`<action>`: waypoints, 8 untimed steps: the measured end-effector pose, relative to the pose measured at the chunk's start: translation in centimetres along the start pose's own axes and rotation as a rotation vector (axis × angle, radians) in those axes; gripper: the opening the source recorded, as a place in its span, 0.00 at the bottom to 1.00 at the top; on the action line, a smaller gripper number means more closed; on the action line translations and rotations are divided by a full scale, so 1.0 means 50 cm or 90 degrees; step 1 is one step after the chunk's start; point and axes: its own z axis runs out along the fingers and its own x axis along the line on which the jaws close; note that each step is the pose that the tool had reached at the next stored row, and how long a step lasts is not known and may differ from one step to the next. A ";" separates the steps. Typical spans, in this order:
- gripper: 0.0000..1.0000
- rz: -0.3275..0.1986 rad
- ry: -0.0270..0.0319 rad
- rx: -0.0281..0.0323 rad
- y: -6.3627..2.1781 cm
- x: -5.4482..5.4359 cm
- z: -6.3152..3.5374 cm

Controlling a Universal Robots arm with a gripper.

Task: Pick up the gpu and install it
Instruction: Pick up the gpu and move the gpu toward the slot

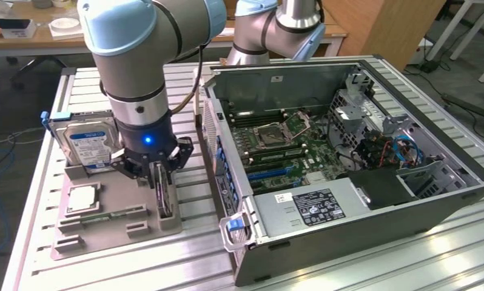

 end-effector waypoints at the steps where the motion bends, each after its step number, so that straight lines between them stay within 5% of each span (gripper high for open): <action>1: 0.39 0.000 0.0000 0.0000 0.000 0.000 0.000; 8: 0.37 0.000 0.0000 0.0000 0.000 0.000 0.000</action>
